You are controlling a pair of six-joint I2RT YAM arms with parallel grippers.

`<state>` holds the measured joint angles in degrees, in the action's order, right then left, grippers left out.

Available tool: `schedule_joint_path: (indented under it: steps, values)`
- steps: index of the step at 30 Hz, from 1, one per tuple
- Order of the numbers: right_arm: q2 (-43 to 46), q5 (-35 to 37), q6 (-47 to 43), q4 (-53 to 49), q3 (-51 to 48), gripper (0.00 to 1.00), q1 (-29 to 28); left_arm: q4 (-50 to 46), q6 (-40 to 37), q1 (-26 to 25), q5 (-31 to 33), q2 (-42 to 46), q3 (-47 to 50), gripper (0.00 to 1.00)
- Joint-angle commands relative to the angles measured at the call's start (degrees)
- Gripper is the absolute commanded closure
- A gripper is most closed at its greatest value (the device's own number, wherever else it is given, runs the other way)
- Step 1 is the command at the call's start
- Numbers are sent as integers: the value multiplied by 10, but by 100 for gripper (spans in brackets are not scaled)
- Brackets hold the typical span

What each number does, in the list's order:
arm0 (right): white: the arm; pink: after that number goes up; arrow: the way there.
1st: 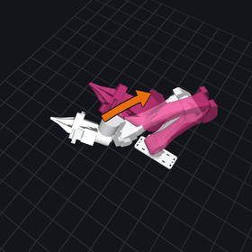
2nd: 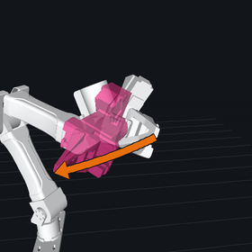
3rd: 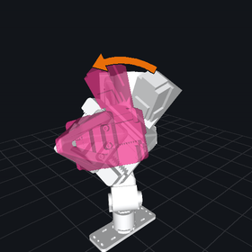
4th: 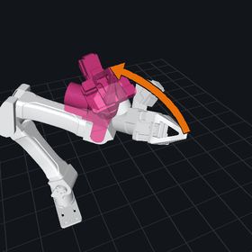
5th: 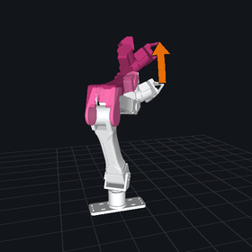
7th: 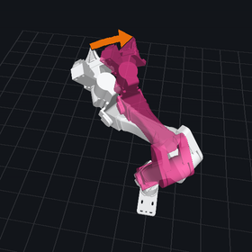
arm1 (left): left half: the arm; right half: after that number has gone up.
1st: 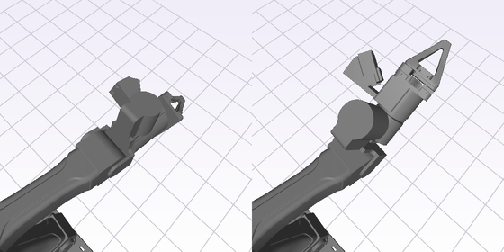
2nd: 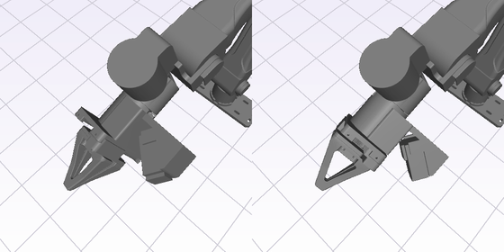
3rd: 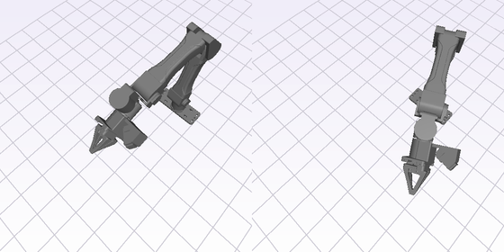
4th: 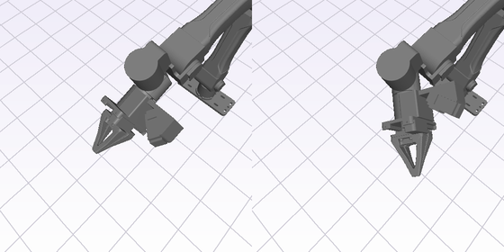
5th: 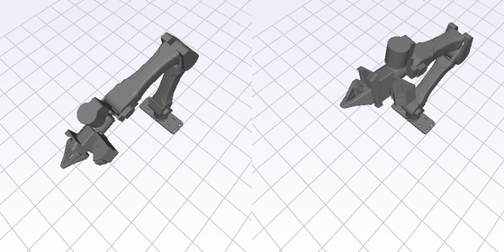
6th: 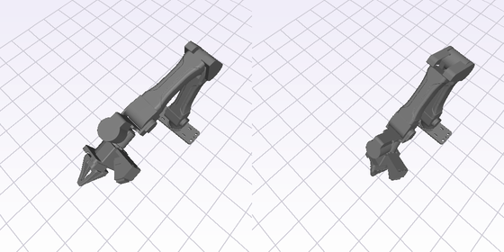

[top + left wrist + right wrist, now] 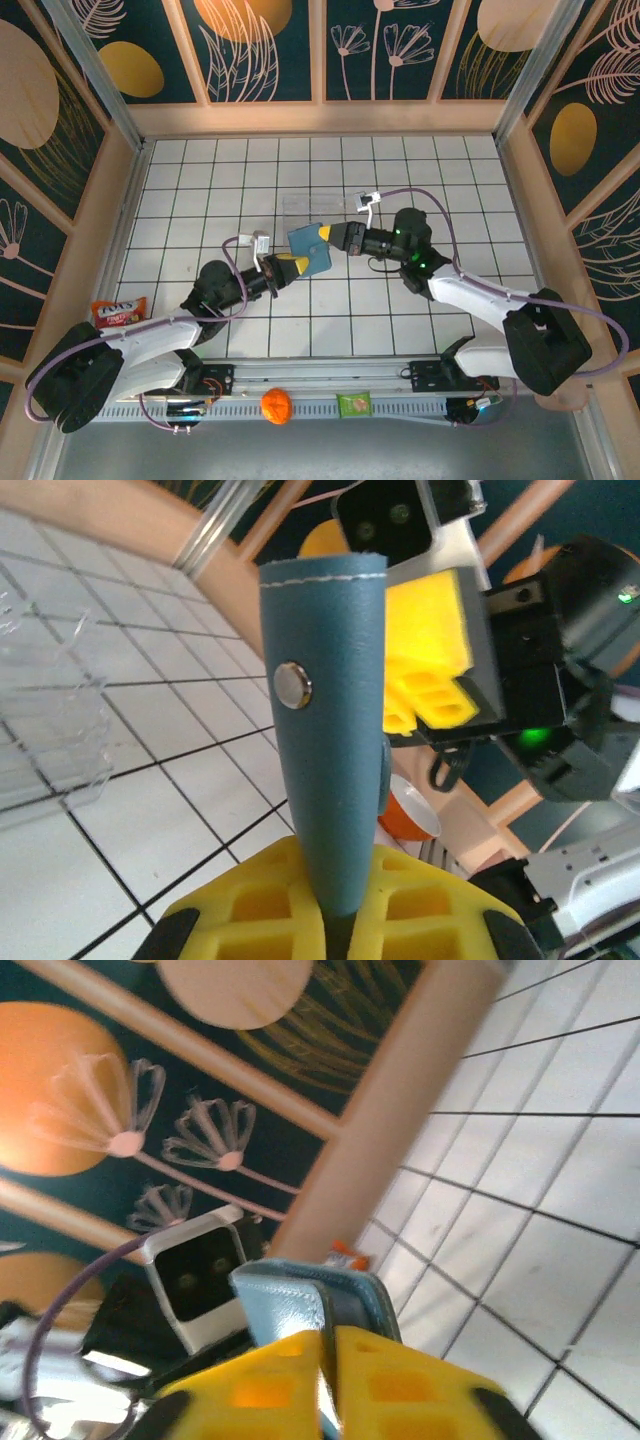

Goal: Take the credit cards out of the card holder

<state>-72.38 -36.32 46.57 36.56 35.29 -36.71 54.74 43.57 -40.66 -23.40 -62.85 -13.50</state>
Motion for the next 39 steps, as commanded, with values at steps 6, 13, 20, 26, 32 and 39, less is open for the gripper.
schedule_joint_path:
  steps: [6,13,20,26,32,39]
  values:
    - [42,259,-117,-301,85,60,-65,-126,44,-8,82,-10,-66,100]
    - [-3,353,-127,-348,128,55,-139,-167,58,-15,137,-7,-76,100]
    - [-48,367,-139,-358,167,52,-162,-165,59,-18,130,2,-78,100]
    - [-83,393,-146,-389,192,54,-168,-169,58,-18,130,16,-76,100]
    - [-106,430,-156,-422,206,66,-168,-166,57,-18,127,27,-74,100]
    - [-111,464,-169,-429,205,86,-171,-175,57,-18,130,25,-74,100]
